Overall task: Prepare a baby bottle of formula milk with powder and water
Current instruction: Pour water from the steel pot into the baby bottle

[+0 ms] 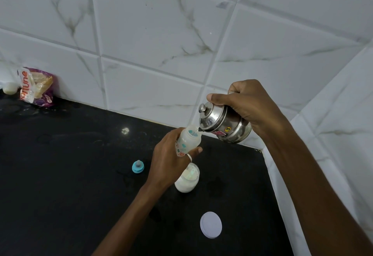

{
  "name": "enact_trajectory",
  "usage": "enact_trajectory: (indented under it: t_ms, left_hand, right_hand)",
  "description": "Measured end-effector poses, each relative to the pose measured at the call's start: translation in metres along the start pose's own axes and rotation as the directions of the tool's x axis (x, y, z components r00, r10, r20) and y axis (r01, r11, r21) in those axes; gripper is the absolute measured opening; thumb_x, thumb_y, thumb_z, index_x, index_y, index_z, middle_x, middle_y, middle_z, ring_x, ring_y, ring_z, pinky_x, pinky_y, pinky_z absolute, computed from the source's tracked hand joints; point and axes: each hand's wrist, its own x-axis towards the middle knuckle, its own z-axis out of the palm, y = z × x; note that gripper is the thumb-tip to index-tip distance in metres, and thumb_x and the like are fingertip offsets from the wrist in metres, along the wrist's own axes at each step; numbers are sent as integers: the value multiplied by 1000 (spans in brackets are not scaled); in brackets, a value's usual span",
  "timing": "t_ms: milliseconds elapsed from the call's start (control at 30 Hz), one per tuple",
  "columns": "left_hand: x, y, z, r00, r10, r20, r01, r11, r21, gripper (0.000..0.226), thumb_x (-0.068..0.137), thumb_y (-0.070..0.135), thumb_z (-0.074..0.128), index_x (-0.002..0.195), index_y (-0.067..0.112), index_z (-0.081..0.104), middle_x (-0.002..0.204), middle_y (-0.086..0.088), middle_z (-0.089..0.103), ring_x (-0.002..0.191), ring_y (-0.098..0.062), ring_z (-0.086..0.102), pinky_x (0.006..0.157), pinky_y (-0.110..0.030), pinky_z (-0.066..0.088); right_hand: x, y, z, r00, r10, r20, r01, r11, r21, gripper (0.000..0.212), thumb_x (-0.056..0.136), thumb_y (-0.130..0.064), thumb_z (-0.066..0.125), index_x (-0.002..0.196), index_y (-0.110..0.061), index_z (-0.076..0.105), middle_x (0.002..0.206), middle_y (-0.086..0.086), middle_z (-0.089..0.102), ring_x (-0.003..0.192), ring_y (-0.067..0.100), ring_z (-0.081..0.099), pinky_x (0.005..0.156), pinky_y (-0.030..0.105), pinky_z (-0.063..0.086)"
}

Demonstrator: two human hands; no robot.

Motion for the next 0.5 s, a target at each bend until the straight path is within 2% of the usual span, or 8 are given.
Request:
enact_trajectory:
  t_ms: [233,500]
  left_hand:
    - [-2,0,1,1000,3,3,-3,1000,-3,67,77,41,86,134,21,58,127,2,68,115,-16,66,96,-39,59]
    - [-3,3,1,1000,12,11,-12,1000,2,65,78,41,86,134,23,58,127,4,68,114,-14,66,95,-36,59]
  right_hand:
    - [-2,0,0,1000,5,-1,-5,1000,-1,49,72,-39,89,58,-19,47,41,-13,47,38,2,45,41,17,35]
    - [-5,3,-3,1000,9,-8,-9,1000,27,49,73,-37,89,57,-19,47,42,-12,48,38,2,46,42,19,36]
